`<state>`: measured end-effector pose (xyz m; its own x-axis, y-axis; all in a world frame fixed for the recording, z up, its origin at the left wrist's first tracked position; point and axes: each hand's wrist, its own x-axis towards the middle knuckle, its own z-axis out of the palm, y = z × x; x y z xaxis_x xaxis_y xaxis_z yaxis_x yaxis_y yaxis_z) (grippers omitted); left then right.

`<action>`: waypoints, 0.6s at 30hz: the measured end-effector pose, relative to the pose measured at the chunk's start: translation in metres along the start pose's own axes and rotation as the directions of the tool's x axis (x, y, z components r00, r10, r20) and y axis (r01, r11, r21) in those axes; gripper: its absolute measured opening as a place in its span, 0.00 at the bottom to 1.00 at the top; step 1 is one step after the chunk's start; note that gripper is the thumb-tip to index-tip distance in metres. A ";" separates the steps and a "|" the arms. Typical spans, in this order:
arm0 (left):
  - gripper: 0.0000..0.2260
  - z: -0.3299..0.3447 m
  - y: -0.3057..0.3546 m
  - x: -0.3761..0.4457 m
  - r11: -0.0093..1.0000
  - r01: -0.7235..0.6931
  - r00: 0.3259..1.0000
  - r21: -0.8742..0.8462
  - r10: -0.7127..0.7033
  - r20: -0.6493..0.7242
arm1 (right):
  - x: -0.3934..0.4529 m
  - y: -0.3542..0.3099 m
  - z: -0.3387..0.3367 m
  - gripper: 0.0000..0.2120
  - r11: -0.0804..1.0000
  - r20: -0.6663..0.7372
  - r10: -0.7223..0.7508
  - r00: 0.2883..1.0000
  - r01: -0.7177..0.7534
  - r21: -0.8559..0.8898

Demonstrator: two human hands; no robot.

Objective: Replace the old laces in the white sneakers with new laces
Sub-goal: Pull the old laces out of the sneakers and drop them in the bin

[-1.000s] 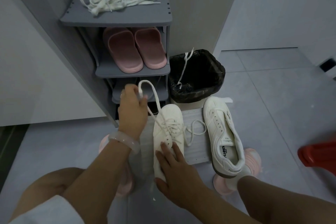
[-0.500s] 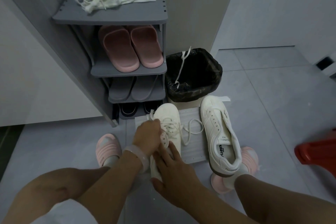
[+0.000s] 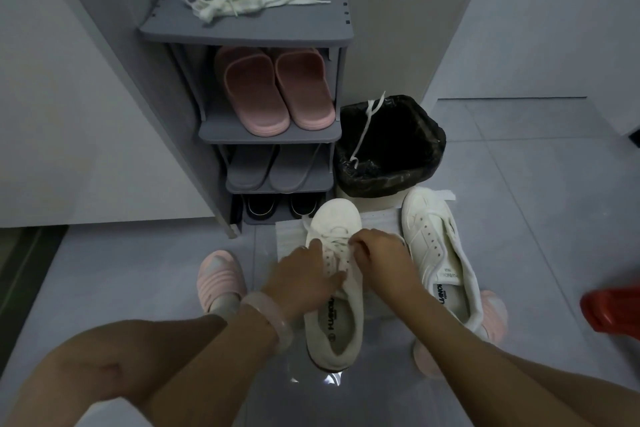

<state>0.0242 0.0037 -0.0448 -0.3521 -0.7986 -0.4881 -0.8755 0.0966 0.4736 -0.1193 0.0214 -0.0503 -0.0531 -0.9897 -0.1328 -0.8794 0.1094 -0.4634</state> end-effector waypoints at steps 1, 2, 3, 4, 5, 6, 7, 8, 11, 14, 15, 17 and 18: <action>0.19 0.004 0.000 0.000 1.000 -0.003 1.000 0.013 0.002 0.014 | 0.003 -0.001 0.003 0.11 0.999 0.061 0.026 0.998 -0.024 -0.030; 0.17 0.005 0.000 0.000 1.000 -0.008 1.000 0.017 0.008 0.014 | 0.004 -0.003 0.006 0.11 0.998 0.092 0.047 0.995 -0.043 -0.049; 0.15 0.003 0.000 0.001 1.000 -0.018 1.000 0.015 0.018 0.011 | 0.005 -0.007 0.009 0.10 0.995 0.109 0.066 0.992 -0.057 -0.081; 0.14 0.000 0.000 0.002 1.000 -0.025 1.000 0.008 0.025 0.010 | 0.006 -0.011 0.011 0.10 0.989 0.112 0.066 0.992 -0.050 -0.136; 0.13 -0.002 0.000 0.003 1.000 -0.028 1.000 -0.001 0.028 0.010 | 0.007 -0.016 0.013 0.09 0.979 0.112 0.057 0.992 -0.034 -0.202; 0.13 -0.004 0.000 0.003 1.000 -0.028 1.000 -0.015 0.028 0.013 | 0.006 -0.020 0.015 0.10 0.963 0.114 0.046 0.992 -0.014 -0.268; 0.13 -0.006 0.000 0.003 0.999 -0.030 0.999 -0.032 0.030 0.021 | 0.006 -0.025 0.017 0.12 0.947 0.117 0.029 0.993 0.010 -0.321; 0.13 -0.008 -0.001 0.002 0.998 -0.030 0.999 -0.050 0.032 0.031 | 0.006 -0.029 0.018 0.13 0.932 0.127 0.011 0.992 0.036 -0.360; 0.14 -0.007 -0.002 0.002 0.996 -0.020 0.999 -0.088 0.024 0.043 | 0.009 -0.035 0.021 0.13 0.921 0.163 -0.007 0.987 0.070 -0.382; 0.14 0.003 -0.004 0.003 0.998 0.019 1.000 -0.063 -0.018 0.018 | 0.017 -0.026 0.016 0.08 0.985 0.116 0.103 0.988 -0.085 -0.150; 0.13 0.008 -0.005 0.004 0.998 0.044 0.999 -0.051 -0.044 0.004 | 0.020 -0.022 0.013 0.08 0.986 0.144 0.166 0.976 -0.165 -0.017; 0.13 0.013 -0.005 0.007 0.995 0.097 0.995 -0.032 -0.098 -0.034 | 0.026 -0.015 0.005 0.09 0.935 0.303 0.221 0.927 -0.290 0.207; 0.14 0.015 -0.004 0.008 0.993 0.115 0.992 -0.023 -0.116 -0.053 | 0.027 -0.013 0.000 0.12 0.913 0.391 0.213 0.895 -0.325 0.247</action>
<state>0.0198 0.0062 -0.0615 -0.2306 -0.8346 -0.5003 -0.9024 -0.0090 0.4309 -0.1093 -0.0065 -0.0476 -0.0494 -0.8268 -0.5603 -0.6684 0.4442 -0.5966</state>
